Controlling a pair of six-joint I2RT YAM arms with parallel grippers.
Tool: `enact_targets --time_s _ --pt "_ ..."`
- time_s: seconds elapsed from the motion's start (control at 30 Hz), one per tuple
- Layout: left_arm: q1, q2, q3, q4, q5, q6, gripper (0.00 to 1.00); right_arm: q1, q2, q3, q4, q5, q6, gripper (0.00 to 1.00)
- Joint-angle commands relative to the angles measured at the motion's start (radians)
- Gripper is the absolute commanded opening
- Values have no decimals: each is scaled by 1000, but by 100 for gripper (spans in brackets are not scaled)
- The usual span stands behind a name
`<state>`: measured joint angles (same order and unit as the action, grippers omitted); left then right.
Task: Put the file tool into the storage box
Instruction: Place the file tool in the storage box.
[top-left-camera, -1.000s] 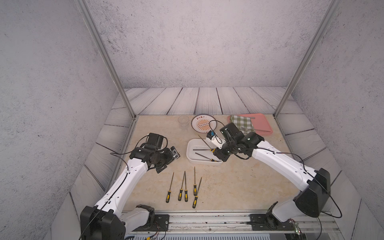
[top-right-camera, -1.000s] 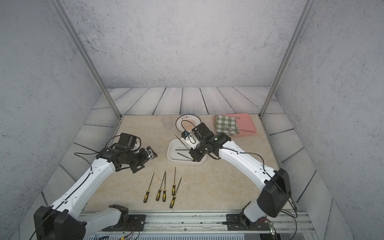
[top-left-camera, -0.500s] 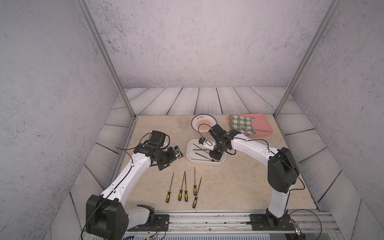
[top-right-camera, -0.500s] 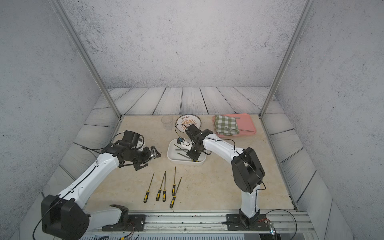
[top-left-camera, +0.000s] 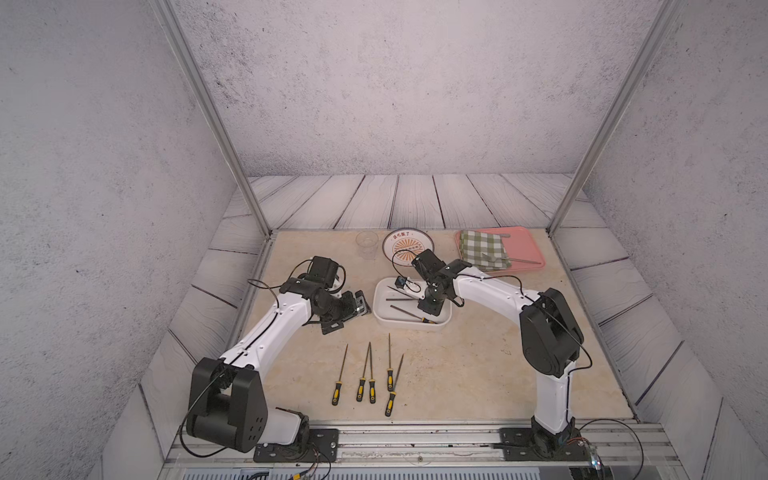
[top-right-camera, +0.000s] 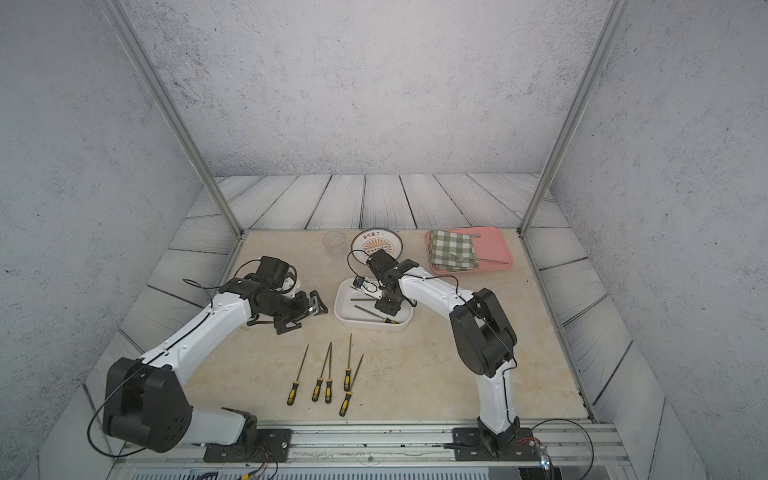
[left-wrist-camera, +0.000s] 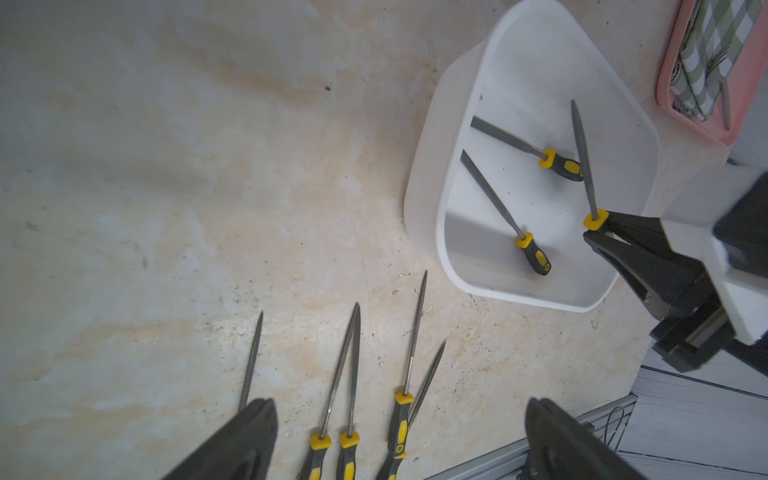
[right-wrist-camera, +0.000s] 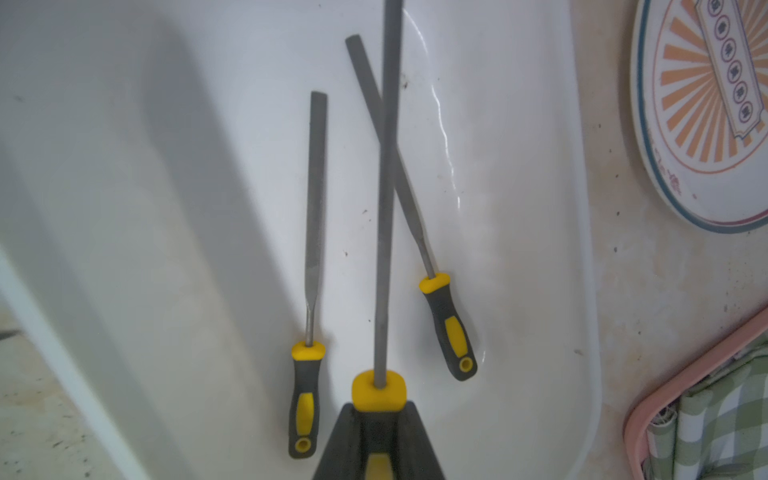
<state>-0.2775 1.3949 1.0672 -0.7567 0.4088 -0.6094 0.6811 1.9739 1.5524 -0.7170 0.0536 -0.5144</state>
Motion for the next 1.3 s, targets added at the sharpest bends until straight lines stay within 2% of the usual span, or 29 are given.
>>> enact_targets --time_s 0.0,0.17,0.33,0.47,0.9,1.27 --pt "7 15 24 36 -29 38 98 -3 16 12 11 -13 -29 8" --pt "18 64 83 28 4 4 98 -1 -10 -64 58 -56 -25 9" --pt "18 135 60 120 38 4 98 0 7 -74 65 -1 -28 11" --pt "20 197 105 44 52 10 99 1 16 -76 91 51 -40 11" --pt "20 135 71 -10 28 31 100 14 70 -74 104 89 -170 12" --pt "20 150 70 -7 38 28 99 19 157 -2 130 133 -182 14"
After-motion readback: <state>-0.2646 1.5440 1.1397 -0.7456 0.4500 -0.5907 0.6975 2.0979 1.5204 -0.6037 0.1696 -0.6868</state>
